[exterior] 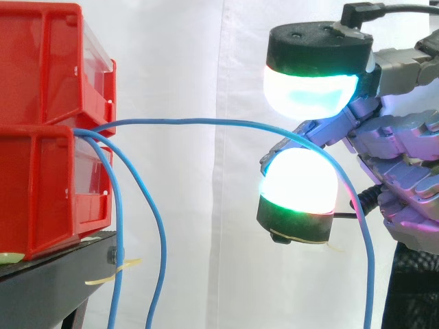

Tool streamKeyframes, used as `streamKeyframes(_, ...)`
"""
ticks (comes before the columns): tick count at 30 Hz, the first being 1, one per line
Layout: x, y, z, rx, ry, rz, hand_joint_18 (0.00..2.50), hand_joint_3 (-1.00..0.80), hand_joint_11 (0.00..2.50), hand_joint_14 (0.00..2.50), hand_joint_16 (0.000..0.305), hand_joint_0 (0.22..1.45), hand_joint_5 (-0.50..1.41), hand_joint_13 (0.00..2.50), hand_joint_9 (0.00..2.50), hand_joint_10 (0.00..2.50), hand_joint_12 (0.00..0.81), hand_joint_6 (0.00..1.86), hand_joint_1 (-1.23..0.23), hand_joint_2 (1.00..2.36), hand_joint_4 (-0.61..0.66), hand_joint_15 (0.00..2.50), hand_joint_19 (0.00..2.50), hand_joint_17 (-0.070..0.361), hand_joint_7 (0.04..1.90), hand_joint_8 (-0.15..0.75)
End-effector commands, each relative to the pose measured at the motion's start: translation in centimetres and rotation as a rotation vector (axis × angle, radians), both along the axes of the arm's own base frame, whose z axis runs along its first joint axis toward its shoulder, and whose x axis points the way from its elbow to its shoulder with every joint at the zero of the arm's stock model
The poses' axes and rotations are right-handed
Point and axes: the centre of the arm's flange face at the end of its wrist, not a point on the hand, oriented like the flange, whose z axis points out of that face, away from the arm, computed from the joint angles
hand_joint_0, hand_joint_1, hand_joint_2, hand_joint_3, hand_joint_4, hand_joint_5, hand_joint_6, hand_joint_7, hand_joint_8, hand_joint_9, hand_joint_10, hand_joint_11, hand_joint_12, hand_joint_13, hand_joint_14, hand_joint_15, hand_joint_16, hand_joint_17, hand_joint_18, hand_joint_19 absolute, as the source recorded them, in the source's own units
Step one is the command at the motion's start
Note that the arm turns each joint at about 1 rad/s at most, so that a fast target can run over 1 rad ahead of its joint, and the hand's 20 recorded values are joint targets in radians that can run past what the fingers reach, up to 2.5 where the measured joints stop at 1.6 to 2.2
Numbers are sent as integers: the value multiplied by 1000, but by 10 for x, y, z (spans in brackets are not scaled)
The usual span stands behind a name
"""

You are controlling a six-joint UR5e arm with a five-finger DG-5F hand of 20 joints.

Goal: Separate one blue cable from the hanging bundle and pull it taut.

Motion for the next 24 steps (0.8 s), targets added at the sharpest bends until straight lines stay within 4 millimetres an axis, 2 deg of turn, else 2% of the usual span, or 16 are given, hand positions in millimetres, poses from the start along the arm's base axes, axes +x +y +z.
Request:
streamKeyframes(1, 0, 0, 0, 0, 0, 0, 1408, -351, 600, 22, 87, 458, 96, 1597, 1959, 23, 449, 505, -606, 1004, 291, 929, 679, 196, 1235, 292)
streamKeyframes(15, 0, 0, 0, 0, 1, 0, 1365, -365, 618, 22, 83, 479, 94, 1570, 1938, 24, 435, 505, -691, 1004, 270, 933, 692, 188, 1221, 288)
streamKeyframes(19, 0, 0, 0, 1, 1, 0, 1224, -346, 726, 25, 66, 593, 98, 1536, 1950, 27, 359, 504, -714, 1009, 192, 1008, 790, 148, 1233, 246)
streamKeyframes(20, 0, 0, -1, 1, 2, 0, 1220, -288, 741, 26, 65, 636, 103, 1551, 1972, 25, 347, 504, -729, 1010, 241, 1024, 764, 146, 1251, 242)
streamKeyframes(24, 0, 0, -1, 1, 2, 0, 1224, -212, 769, 26, 62, 663, 114, 1562, 2016, 25, 341, 504, -757, 1010, 295, 1013, 734, 140, 1298, 219)
